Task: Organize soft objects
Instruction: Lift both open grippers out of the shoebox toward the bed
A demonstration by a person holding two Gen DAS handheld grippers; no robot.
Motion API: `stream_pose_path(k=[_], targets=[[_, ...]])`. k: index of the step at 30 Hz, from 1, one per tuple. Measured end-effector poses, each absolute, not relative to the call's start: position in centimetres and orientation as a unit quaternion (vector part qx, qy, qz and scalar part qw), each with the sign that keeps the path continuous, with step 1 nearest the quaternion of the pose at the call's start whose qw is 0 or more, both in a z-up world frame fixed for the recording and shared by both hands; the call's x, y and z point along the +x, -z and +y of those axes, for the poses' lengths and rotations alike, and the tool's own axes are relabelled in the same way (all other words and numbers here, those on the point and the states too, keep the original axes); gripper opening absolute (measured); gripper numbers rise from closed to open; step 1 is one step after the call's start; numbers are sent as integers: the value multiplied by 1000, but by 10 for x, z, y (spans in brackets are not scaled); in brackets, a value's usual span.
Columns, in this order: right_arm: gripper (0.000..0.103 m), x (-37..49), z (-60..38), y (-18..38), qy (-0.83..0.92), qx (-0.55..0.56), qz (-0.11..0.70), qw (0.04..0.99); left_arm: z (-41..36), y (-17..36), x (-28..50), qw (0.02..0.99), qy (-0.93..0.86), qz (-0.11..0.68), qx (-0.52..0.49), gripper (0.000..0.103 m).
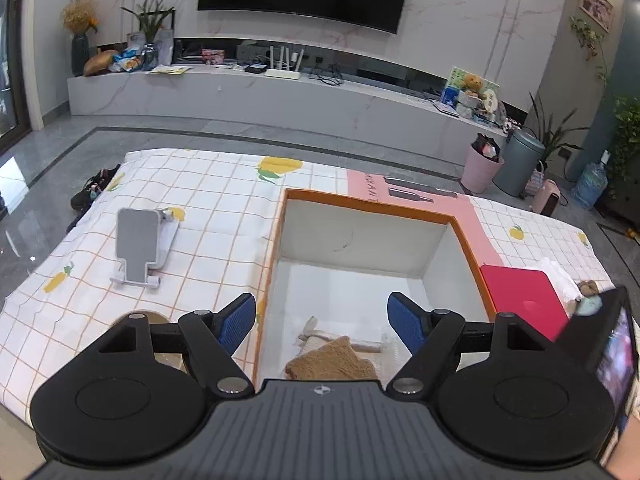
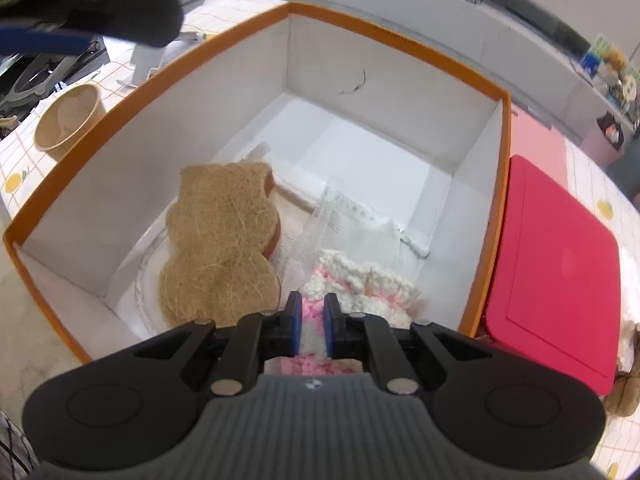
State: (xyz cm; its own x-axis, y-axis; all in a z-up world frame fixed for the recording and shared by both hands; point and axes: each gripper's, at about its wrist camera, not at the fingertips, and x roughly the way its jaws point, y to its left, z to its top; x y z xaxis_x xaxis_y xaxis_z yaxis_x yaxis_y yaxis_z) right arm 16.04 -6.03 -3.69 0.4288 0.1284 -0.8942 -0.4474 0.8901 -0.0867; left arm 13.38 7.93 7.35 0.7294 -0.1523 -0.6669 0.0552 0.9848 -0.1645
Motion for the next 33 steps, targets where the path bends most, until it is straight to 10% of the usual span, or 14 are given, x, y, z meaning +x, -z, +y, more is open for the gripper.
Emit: stream_pose_path(k=[16, 33], targets=[[11, 159, -59, 32, -171, -131, 486, 847, 74, -77, 131, 928, 45, 366, -57, 87], [47, 91, -108, -47, -178, -36, 386, 904, 39, -121, 77, 952, 19, 306, -18, 88]])
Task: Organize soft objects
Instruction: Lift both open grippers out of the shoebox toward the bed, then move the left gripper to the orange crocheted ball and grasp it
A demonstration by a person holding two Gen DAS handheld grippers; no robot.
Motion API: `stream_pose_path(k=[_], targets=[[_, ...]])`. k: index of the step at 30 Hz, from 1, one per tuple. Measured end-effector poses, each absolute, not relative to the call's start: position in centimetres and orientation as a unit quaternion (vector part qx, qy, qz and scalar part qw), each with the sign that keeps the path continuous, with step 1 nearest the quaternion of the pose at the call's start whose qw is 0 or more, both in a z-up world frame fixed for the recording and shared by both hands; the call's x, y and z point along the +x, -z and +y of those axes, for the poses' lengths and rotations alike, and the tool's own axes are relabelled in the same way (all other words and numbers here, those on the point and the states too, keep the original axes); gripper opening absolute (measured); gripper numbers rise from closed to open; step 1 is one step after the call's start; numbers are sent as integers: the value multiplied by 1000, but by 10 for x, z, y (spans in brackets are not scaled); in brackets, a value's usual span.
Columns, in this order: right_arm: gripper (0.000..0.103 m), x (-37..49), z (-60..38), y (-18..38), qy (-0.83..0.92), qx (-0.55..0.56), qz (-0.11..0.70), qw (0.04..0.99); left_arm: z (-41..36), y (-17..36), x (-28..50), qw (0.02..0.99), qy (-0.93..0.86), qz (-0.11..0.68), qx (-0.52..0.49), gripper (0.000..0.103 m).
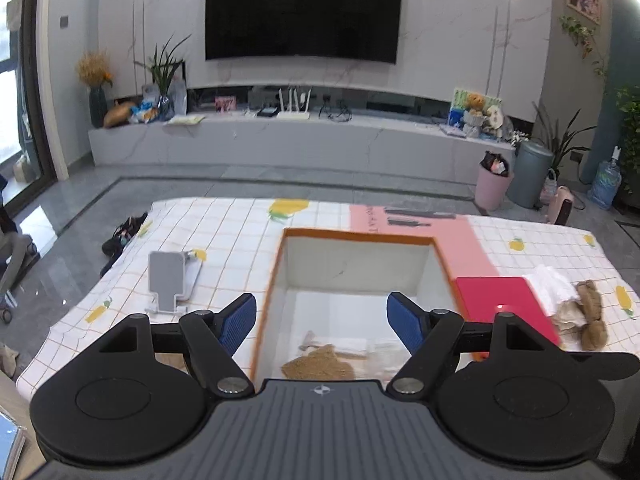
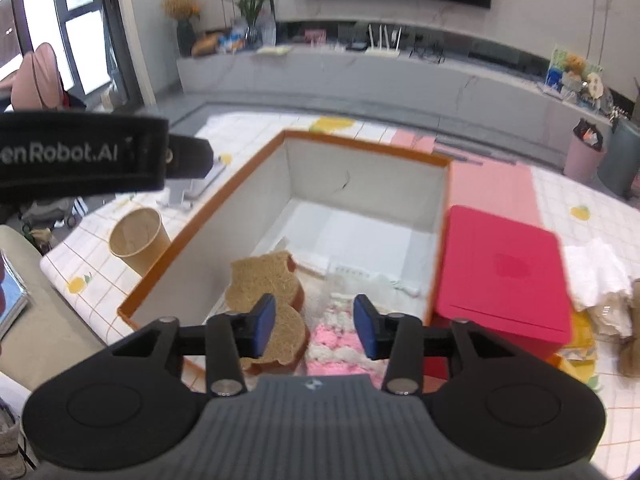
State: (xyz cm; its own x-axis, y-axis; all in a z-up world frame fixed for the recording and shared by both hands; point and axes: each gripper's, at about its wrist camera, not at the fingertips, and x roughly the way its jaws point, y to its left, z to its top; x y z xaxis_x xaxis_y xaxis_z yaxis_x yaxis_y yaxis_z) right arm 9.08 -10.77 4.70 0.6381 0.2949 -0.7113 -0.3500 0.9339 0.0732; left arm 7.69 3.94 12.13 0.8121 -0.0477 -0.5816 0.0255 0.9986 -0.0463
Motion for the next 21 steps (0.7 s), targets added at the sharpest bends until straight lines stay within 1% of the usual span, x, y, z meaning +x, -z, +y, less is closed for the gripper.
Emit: stream_pose_path(k=[3, 4, 5, 7, 10, 13, 18, 21], targets=[[52, 74, -130, -59, -171, -32, 372, 912, 23, -132, 61, 952, 26, 303, -24, 88], [56, 68, -139, -61, -166, -34, 367, 915, 16, -135, 56, 953, 29, 301, -24, 88], [57, 61, -149, -63, -159, -37, 363, 917, 8, -138, 50, 955, 36, 295, -22, 88], [57, 46, -172, -68, -143, -43, 355, 923, -10, -142, 36, 961, 52, 273, -8, 88], [57, 26, -211, -67, -114, -53, 356, 926, -44, -140, 17, 966, 81, 246, 19, 92], [57, 12, -253, -59, -84, -58, 367, 925, -71, -129, 7, 962, 117, 248, 14, 92], [57, -2, -317, -34, -34, -54, 392, 918, -113, -100, 4, 944, 180, 278, -6, 93], [59, -7, -346, -18, -18, -47, 400, 915, -136, -77, 8, 938, 190, 290, 9, 93]])
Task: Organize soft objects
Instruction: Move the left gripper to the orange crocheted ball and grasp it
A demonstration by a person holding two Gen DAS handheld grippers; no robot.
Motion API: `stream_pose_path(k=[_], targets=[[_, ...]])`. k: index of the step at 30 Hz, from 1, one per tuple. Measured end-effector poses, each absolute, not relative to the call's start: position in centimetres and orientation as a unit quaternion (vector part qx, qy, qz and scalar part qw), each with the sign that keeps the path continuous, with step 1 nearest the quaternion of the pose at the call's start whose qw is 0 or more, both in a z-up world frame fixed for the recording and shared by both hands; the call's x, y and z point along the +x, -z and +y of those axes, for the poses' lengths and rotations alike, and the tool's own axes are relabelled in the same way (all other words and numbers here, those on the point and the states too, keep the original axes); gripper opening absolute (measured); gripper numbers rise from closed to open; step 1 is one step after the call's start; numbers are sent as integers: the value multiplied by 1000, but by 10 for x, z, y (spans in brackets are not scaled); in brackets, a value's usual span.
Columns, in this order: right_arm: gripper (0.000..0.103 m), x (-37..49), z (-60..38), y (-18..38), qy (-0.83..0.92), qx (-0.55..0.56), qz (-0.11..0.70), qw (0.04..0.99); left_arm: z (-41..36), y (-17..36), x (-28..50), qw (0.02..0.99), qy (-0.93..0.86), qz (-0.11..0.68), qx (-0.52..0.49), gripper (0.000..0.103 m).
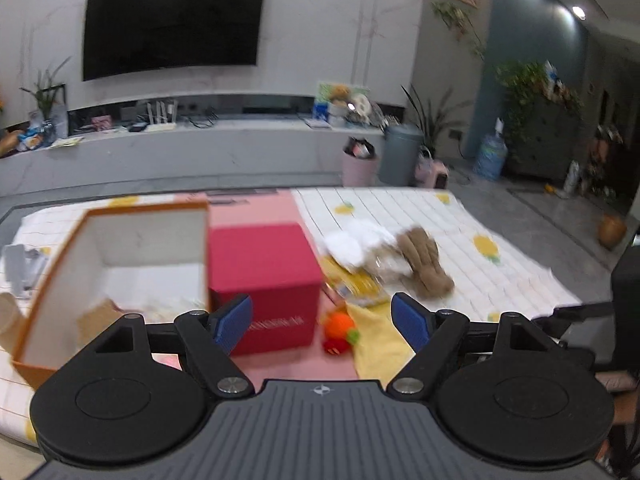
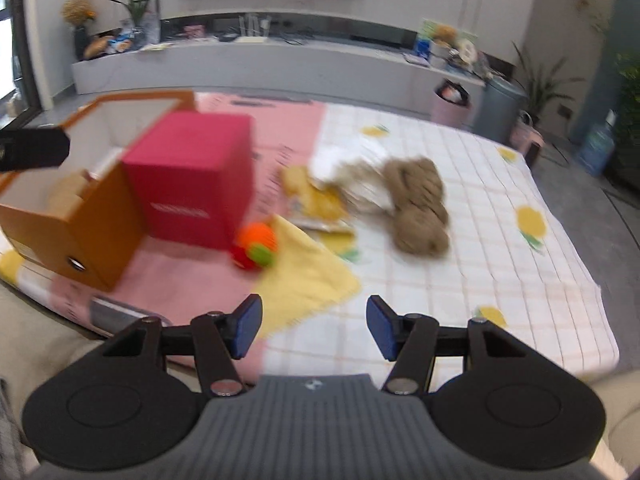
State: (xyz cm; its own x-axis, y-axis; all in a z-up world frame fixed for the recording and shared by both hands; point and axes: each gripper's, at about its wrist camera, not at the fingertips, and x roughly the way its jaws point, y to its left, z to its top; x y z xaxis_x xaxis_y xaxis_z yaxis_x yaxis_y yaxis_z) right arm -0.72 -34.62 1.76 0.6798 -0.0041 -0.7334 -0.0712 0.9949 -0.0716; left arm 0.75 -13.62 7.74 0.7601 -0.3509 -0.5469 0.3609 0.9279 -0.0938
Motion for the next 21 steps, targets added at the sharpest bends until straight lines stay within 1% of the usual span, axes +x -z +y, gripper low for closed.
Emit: stream_pose_path(k=[2, 6, 9, 12, 14, 16, 18, 21], targets=[[62, -8, -362, -5, -16, -31, 404, 914, -149, -60, 12, 935, 191, 298, 24, 93], [63, -4, -377, 16, -24, -5, 416, 909, -163, -22, 20, 932, 187, 309, 38, 93], [63, 2, -376, 31, -21, -15, 424, 905, -166, 8, 22, 934, 171, 309, 62, 93], [63, 9, -373, 45, -32, -23, 440, 897, -168, 34, 27, 928, 194, 306, 90, 93], [63, 11, -368, 53, -36, -31, 453, 890, -173, 48, 28, 926, 206, 295, 112, 93], [63, 11, -363, 57, -36, -37, 457, 888, -172, 57, 28, 934, 218, 263, 103, 93], [63, 12, -363, 59, -30, -20, 450, 892, -173, 63, 28, 940, 232, 234, 92, 93], [62, 17, -364, 64, -37, 4, 460, 887, -187, 69, 37, 943, 226, 222, 106, 93]])
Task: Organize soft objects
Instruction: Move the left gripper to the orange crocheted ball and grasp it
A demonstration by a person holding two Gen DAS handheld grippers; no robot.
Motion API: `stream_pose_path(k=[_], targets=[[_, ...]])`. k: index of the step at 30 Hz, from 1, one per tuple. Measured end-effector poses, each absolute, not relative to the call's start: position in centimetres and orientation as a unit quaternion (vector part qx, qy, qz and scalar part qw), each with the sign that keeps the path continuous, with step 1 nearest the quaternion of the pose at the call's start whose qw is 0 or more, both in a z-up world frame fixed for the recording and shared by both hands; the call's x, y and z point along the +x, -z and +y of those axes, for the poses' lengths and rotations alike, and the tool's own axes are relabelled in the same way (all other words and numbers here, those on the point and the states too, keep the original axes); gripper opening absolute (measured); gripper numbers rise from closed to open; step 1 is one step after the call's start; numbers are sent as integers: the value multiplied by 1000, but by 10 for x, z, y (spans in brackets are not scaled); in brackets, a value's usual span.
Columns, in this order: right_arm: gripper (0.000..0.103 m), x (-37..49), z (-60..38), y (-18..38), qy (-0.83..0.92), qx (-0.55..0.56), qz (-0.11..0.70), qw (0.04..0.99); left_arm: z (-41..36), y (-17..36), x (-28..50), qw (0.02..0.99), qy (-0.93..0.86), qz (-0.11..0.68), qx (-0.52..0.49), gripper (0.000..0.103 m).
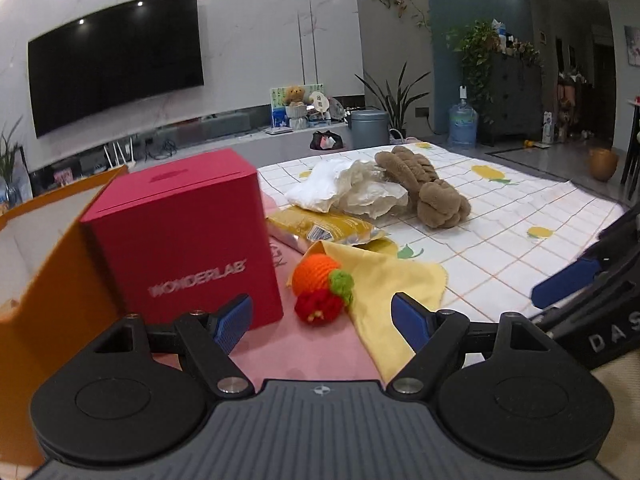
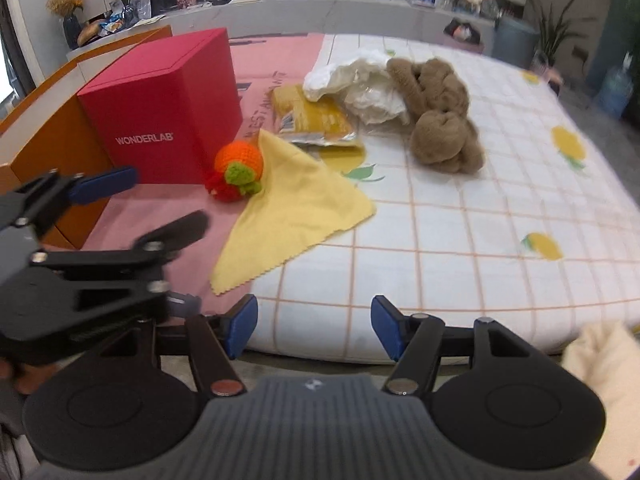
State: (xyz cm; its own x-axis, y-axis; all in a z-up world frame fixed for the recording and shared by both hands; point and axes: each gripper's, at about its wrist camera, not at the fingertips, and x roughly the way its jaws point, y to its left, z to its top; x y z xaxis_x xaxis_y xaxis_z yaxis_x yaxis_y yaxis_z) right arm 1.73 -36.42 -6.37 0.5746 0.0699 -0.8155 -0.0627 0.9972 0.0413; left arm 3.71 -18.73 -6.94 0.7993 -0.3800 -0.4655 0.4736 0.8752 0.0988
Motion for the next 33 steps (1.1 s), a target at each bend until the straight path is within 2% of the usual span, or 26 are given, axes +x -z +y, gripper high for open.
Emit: stream_pose_path(k=[6, 13, 15, 17, 19, 22, 28, 31, 33], targets=[[59, 22, -370, 72, -12, -6, 466, 885, -208, 82, 65, 952, 178, 237, 71, 90], [59, 22, -383, 69, -20, 49, 471, 881, -214, 89, 73, 954, 160, 249, 36, 88], [59, 21, -381, 68, -22, 46, 468, 882, -213, 91, 71, 956, 150, 251, 36, 81], [59, 20, -380, 66, -27, 43, 467, 883, -212, 94, 71, 956, 134, 258, 28, 54], [58, 18, -379, 66, -31, 43, 467, 883, -206, 95, 71, 954, 124, 272, 0, 49], [55, 15, -376, 65, -38, 36, 468, 882, -197, 93, 64, 957, 111, 266, -23, 47], [55, 12, -372, 66, -44, 26, 471, 881, -171, 83, 44, 939, 140, 312, -22, 47], [55, 11, -370, 66, -49, 23, 473, 880, -163, 77, 31, 940, 137, 311, 2, 47], [55, 10, -367, 65, -53, 22, 472, 880, -158, 74, 26, 940, 159, 301, 17, 51]])
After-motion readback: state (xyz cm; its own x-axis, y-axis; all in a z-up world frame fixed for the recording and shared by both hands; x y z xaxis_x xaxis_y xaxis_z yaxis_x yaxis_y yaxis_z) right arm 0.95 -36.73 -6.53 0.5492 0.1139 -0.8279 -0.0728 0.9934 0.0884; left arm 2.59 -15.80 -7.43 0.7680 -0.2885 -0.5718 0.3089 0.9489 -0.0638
